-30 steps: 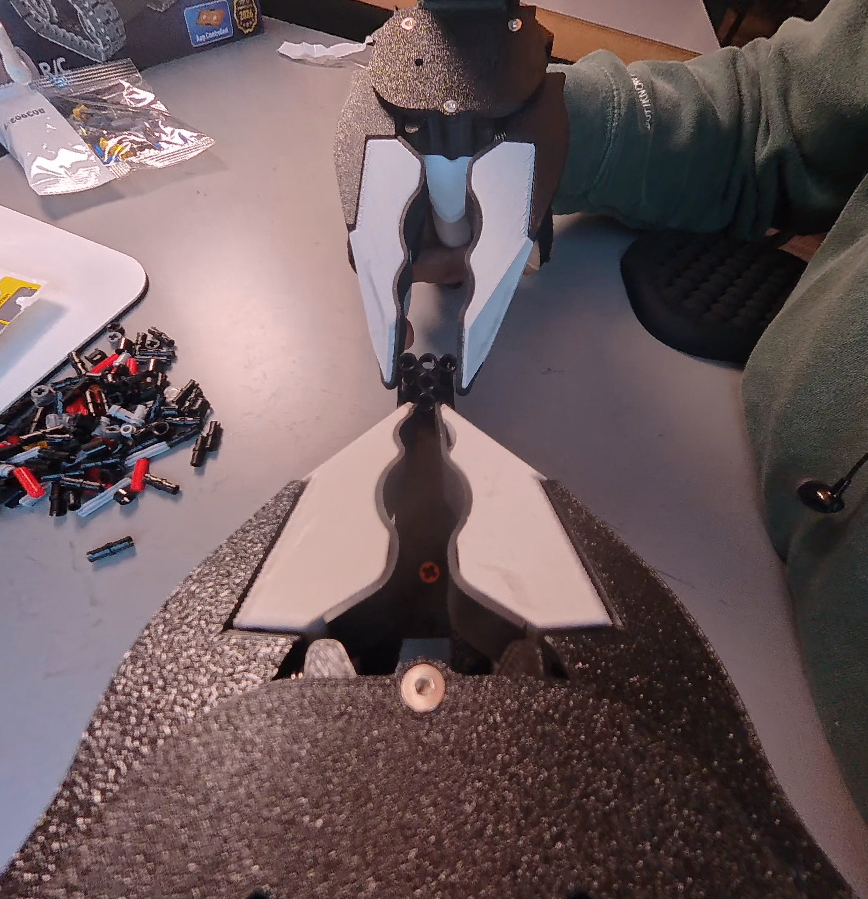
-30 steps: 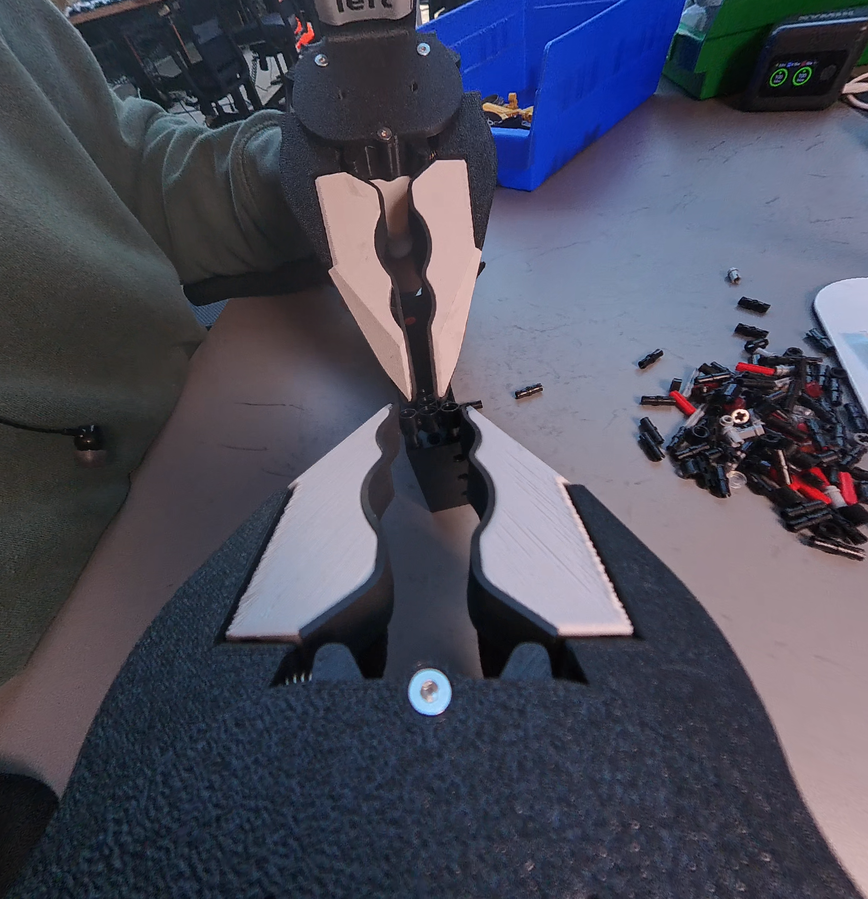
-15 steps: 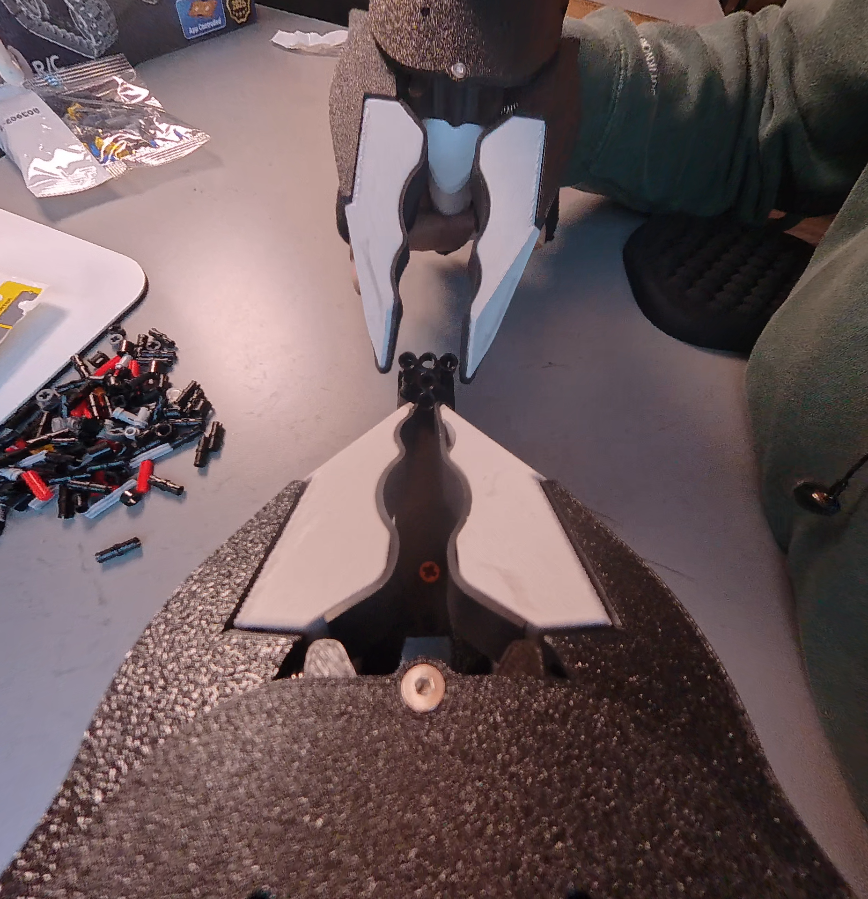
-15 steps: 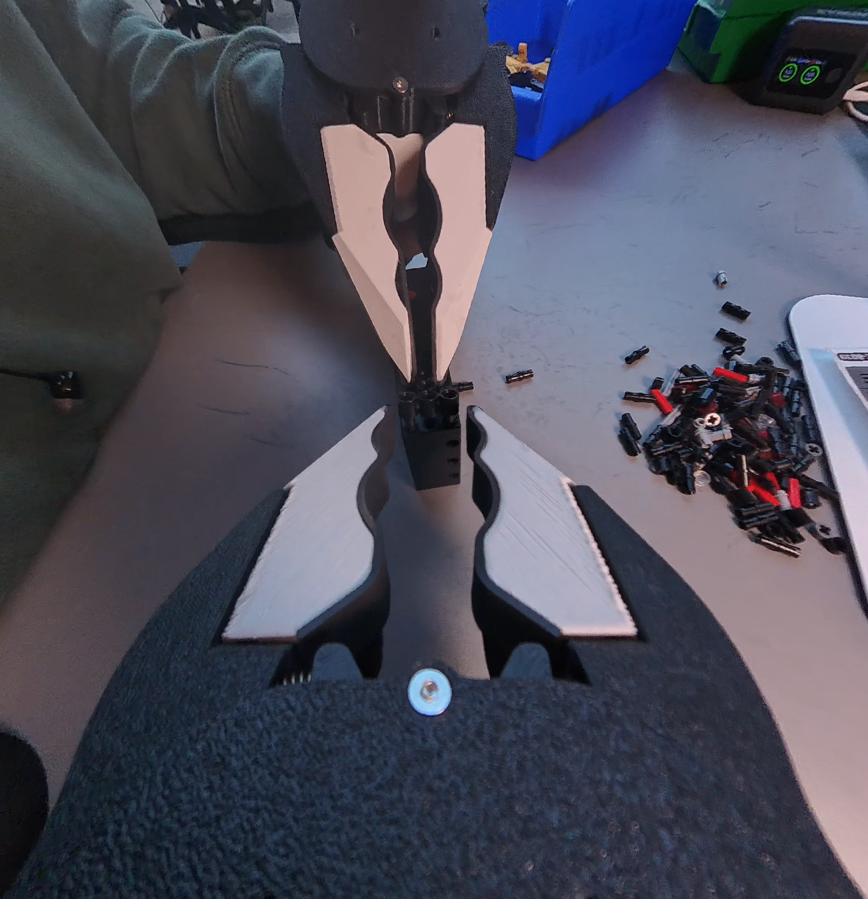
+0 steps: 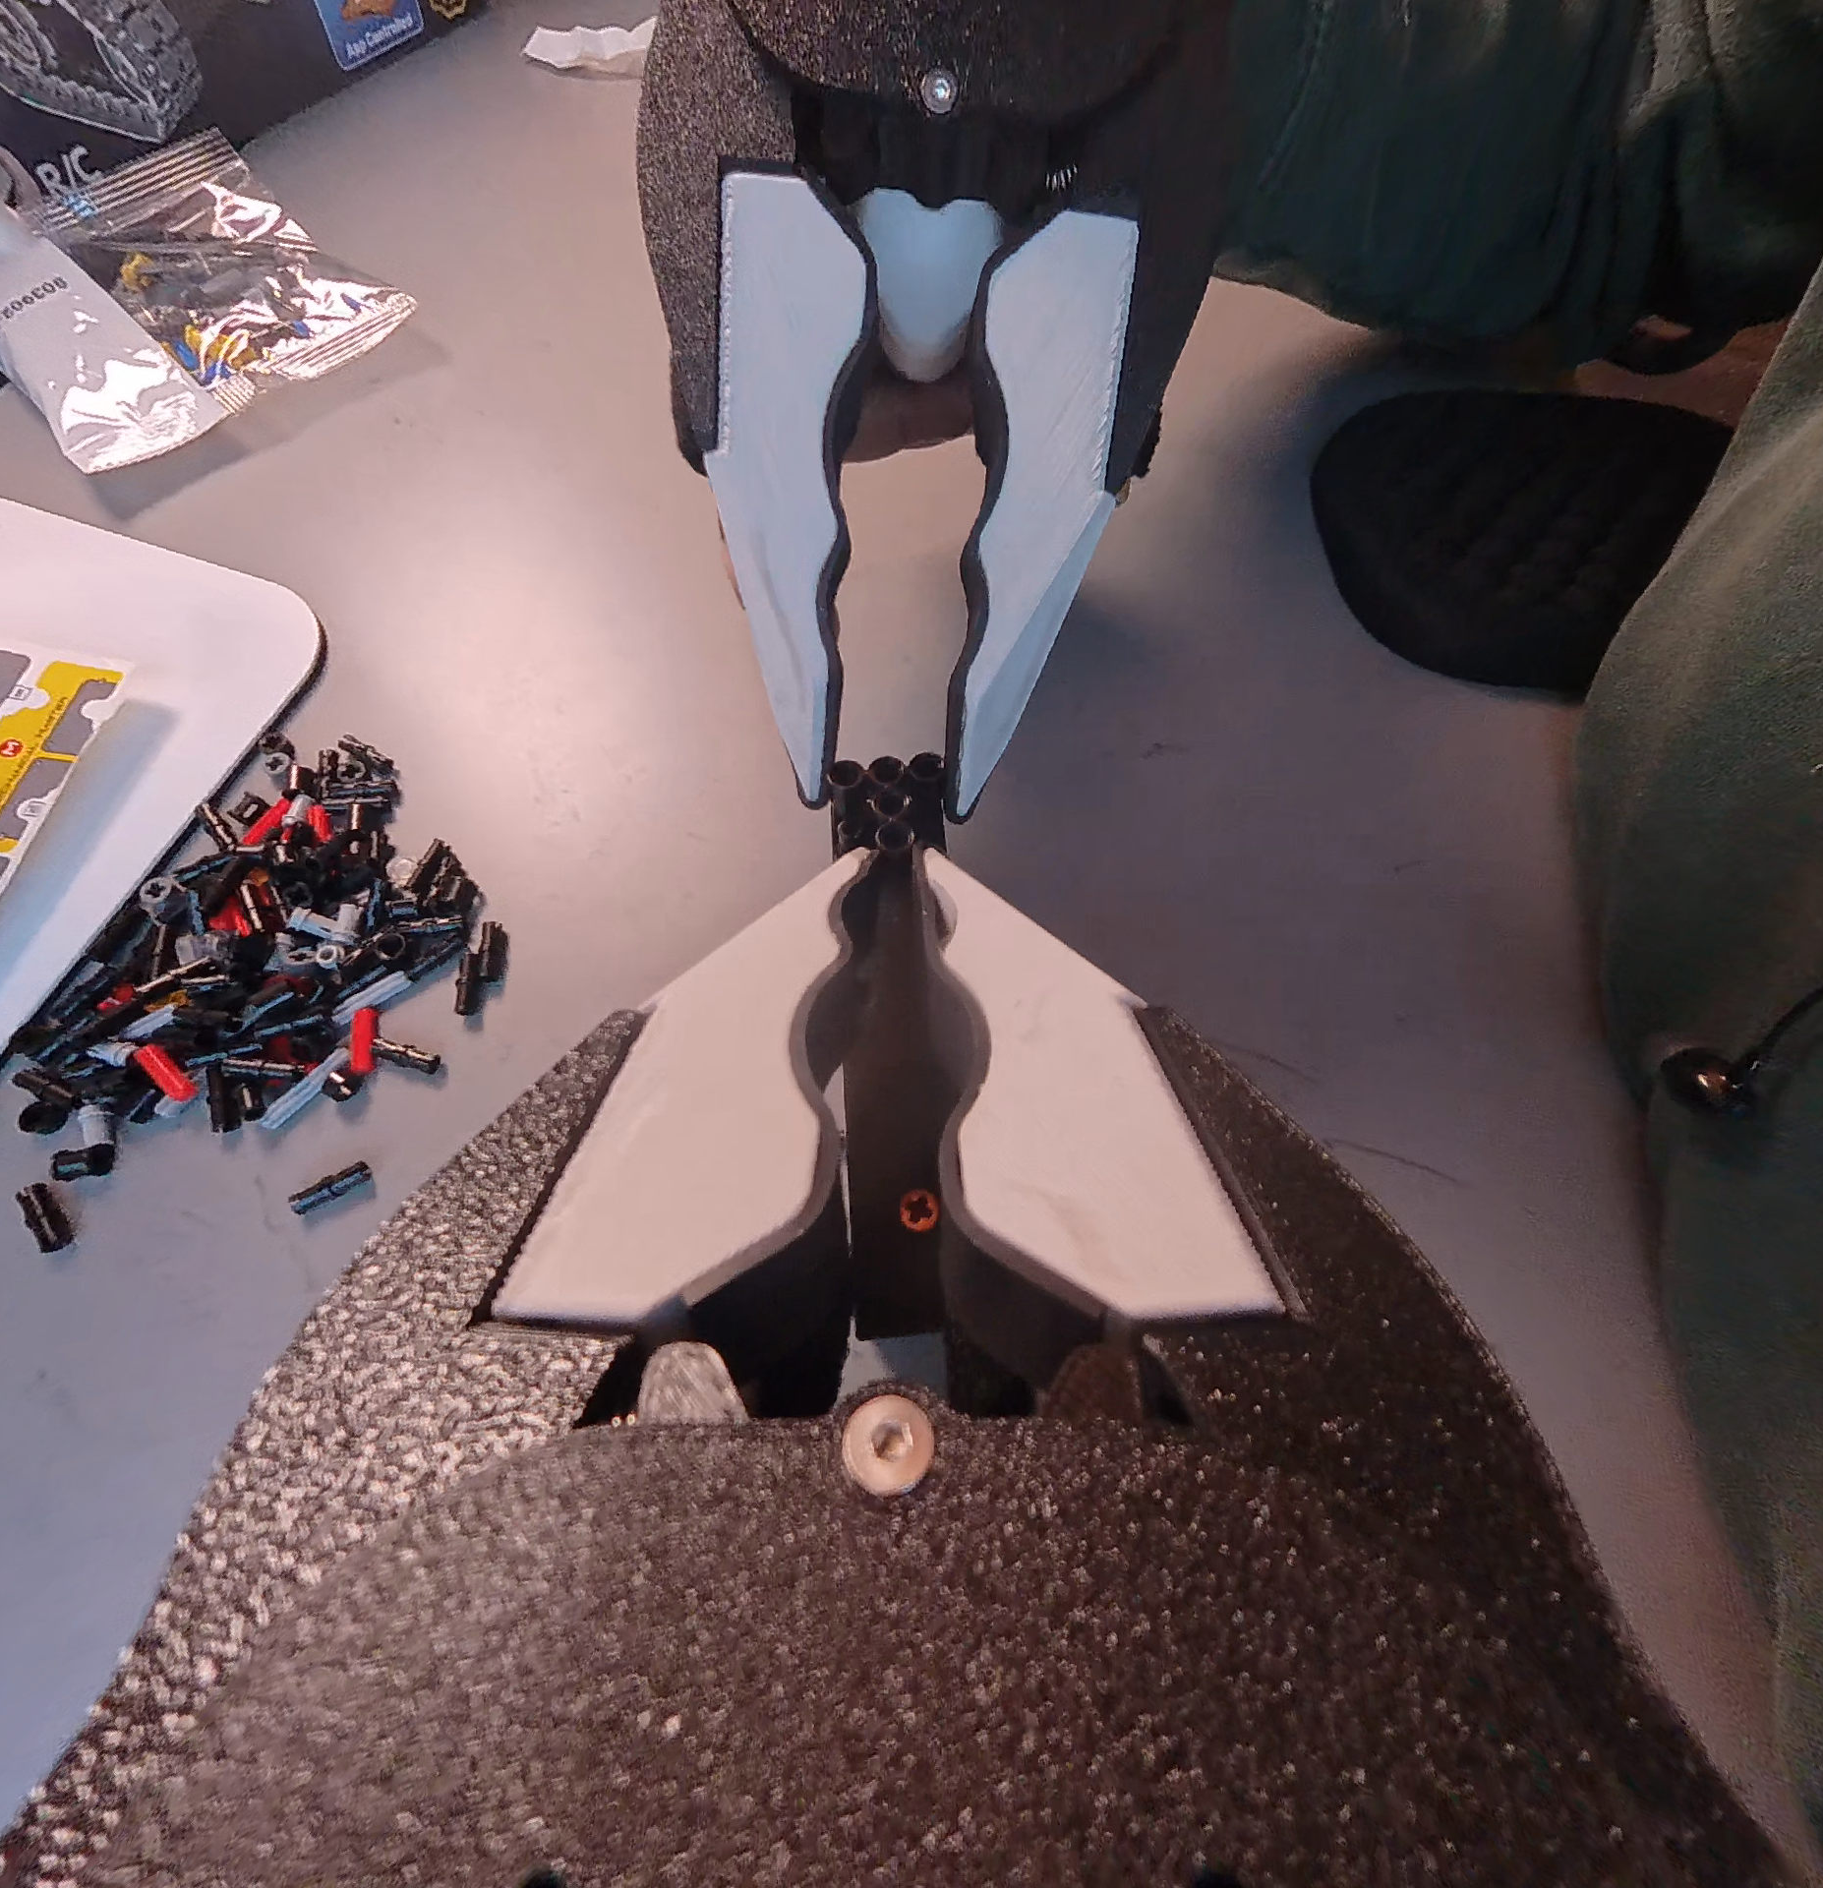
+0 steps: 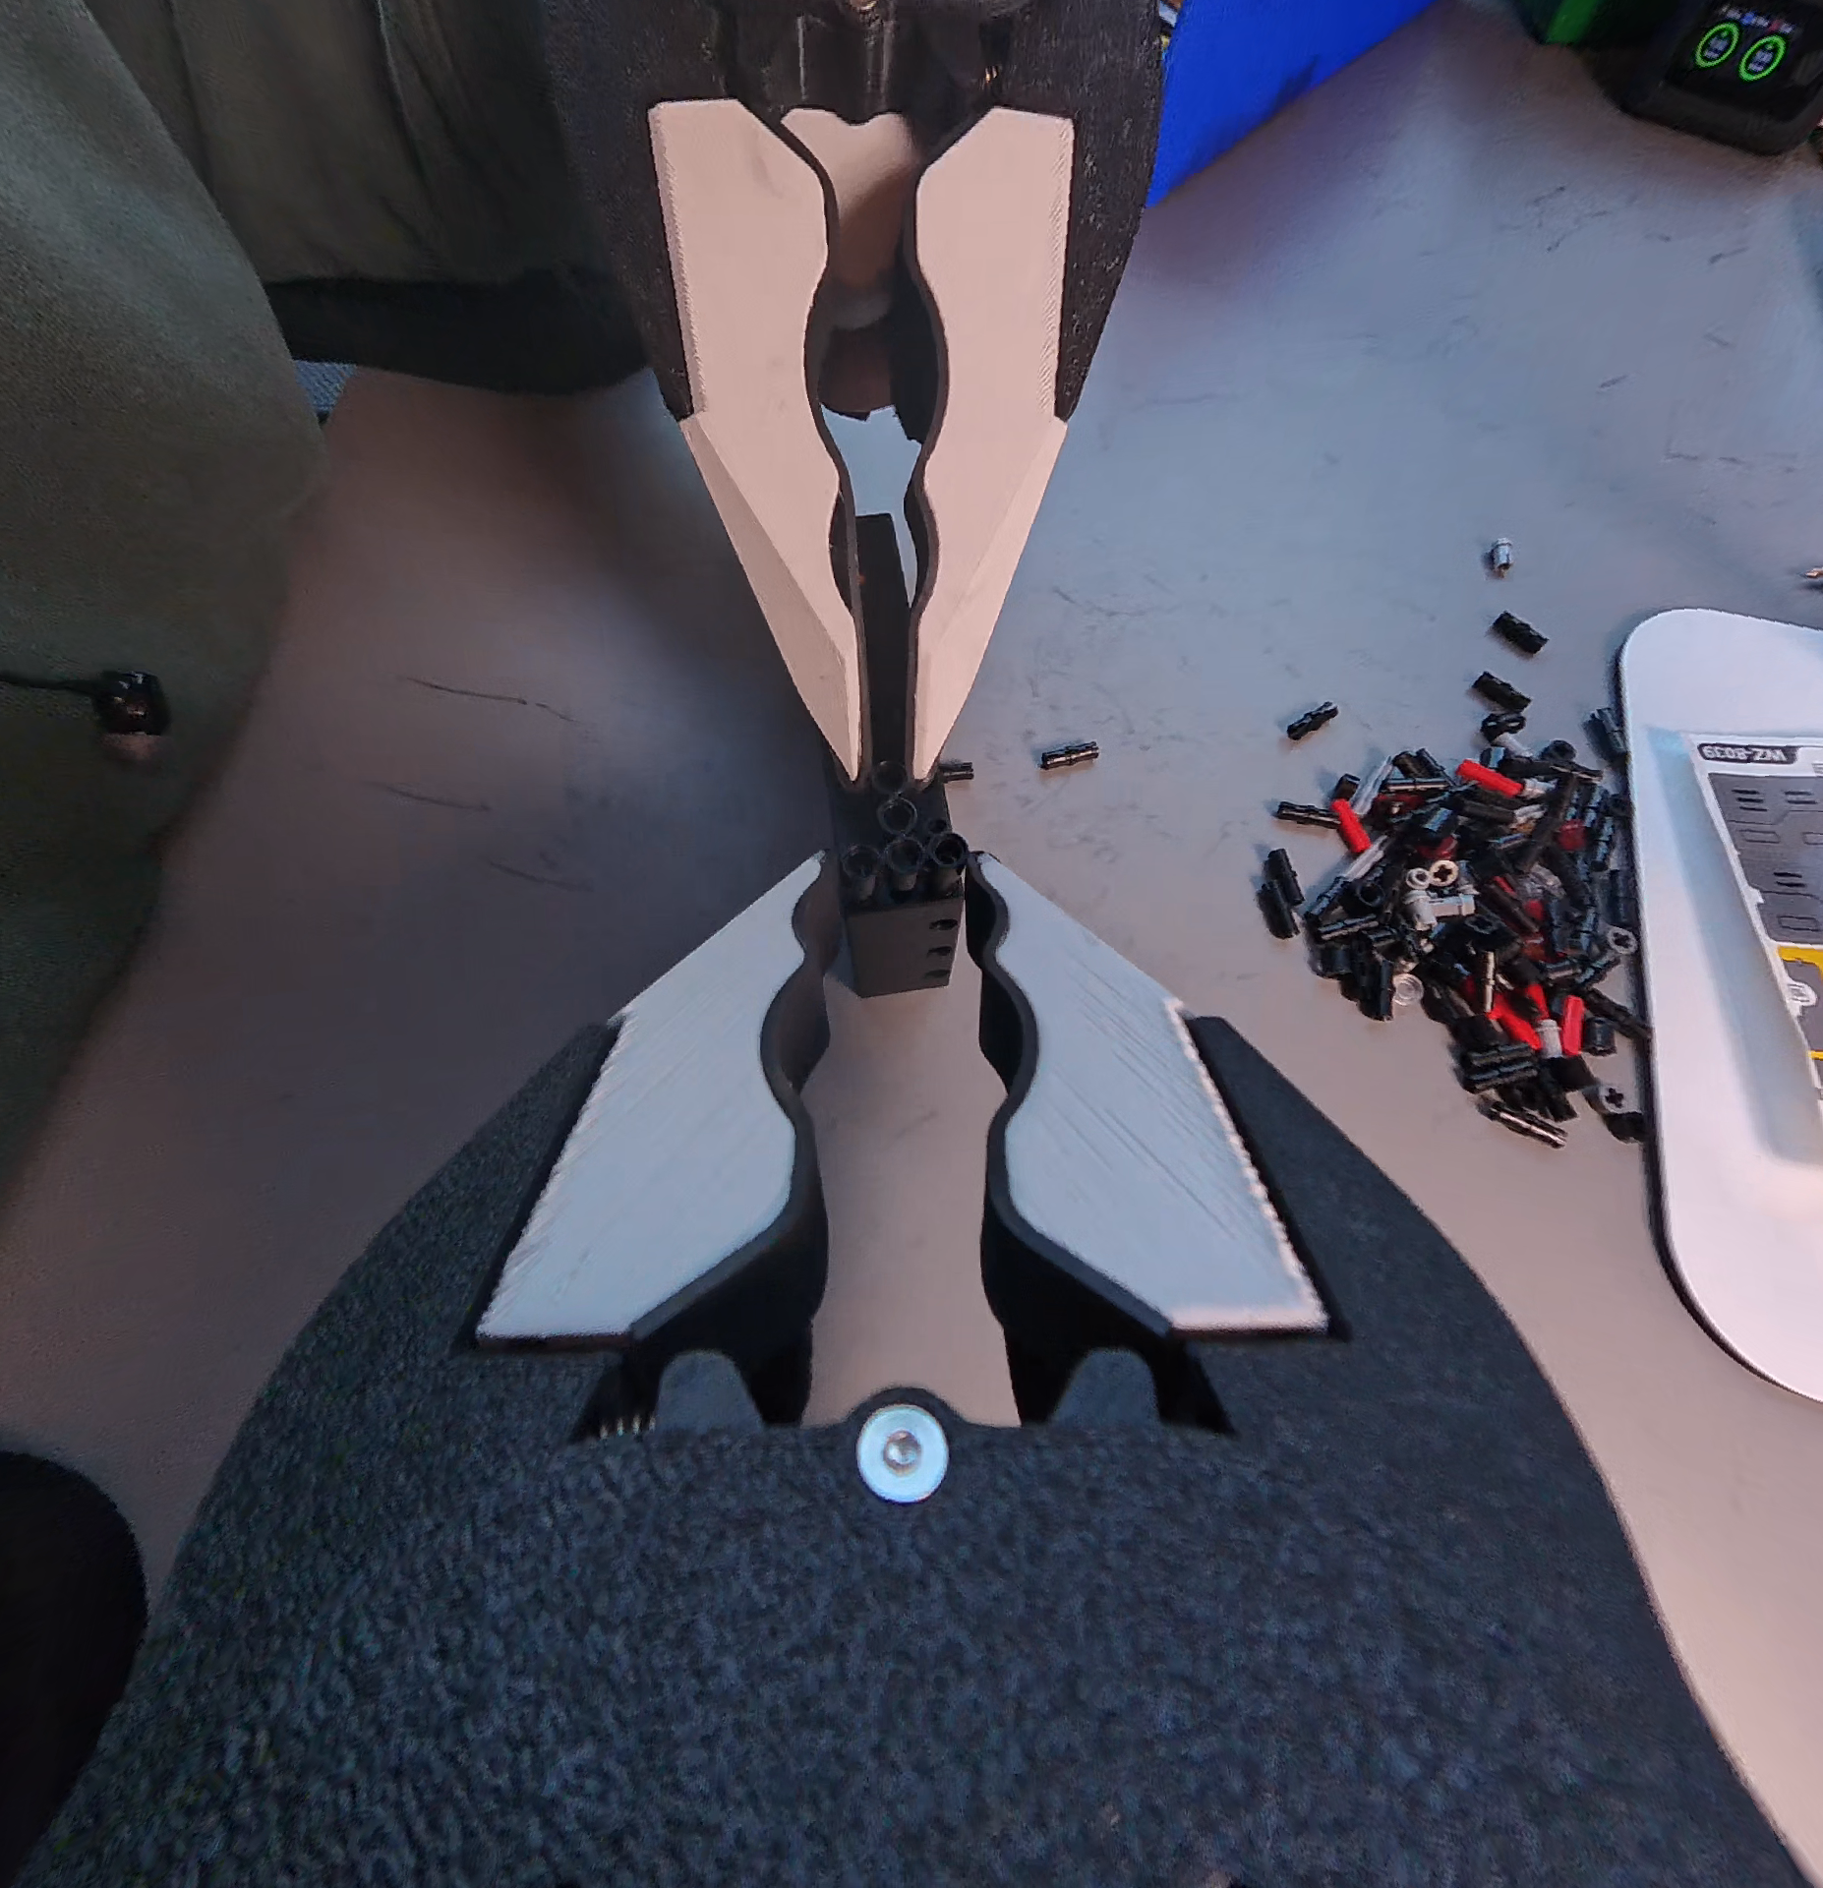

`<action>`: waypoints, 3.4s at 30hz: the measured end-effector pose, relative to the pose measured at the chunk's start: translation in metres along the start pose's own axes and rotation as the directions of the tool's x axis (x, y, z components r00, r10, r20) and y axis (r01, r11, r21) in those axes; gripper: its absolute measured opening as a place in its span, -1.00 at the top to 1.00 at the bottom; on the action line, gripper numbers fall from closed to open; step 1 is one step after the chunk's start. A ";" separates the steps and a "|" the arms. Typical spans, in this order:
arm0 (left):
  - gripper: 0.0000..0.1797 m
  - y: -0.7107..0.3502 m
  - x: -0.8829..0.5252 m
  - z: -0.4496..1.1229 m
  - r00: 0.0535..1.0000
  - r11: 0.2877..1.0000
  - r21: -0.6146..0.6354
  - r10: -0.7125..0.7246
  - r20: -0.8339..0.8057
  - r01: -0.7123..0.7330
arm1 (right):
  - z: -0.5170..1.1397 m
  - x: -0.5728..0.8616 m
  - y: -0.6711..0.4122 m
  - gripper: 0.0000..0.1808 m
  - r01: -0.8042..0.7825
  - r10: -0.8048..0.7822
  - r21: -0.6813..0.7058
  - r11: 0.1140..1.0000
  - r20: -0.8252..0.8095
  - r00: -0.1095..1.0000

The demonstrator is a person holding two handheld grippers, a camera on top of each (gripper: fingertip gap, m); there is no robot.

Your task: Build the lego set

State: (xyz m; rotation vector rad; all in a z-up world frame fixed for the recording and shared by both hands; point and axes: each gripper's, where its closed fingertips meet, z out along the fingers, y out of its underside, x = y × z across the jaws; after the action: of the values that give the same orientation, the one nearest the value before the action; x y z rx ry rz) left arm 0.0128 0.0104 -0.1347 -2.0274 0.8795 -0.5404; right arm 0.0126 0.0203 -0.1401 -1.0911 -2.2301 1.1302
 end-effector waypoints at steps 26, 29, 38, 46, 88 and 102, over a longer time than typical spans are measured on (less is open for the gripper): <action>0.93 0.000 0.003 0.003 0.998 0.997 -0.039 0.062 -0.013 -0.062 | -0.002 -0.006 -0.004 0.73 -0.003 0.000 -0.039 0.999 -0.084 0.996; 0.93 0.000 0.003 0.003 0.996 0.995 -0.054 0.081 -0.025 -0.082 | -0.003 -0.007 -0.005 0.71 -0.010 0.007 -0.047 0.999 -0.050 0.999; 0.93 0.001 0.002 0.004 0.994 0.992 -0.069 0.104 -0.040 -0.107 | -0.002 -0.005 -0.005 0.76 -0.046 0.045 -0.059 0.997 -0.019 0.999; 0.93 0.001 0.003 0.004 0.996 0.992 -0.092 0.079 -0.045 -0.083 | -0.001 -0.006 -0.002 0.77 -0.060 0.058 -0.073 0.996 -0.029 0.998; 0.96 0.006 0.003 -0.004 1.000 0.996 -0.092 0.007 -0.002 -0.007 | 0.001 -0.009 -0.005 0.85 -0.078 0.073 -0.253 0.964 -0.026 0.997; 0.97 0.007 0.003 -0.004 0.999 0.980 -0.192 0.050 -0.008 -0.051 | 0.002 -0.010 -0.005 0.85 -0.171 0.163 -0.235 0.957 -0.051 0.985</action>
State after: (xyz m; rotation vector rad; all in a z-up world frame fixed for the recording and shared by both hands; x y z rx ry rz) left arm 0.0096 0.0036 -0.1386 -2.1714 1.0160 -0.4448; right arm 0.0151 0.0097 -0.1367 -1.4076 -2.3296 0.9171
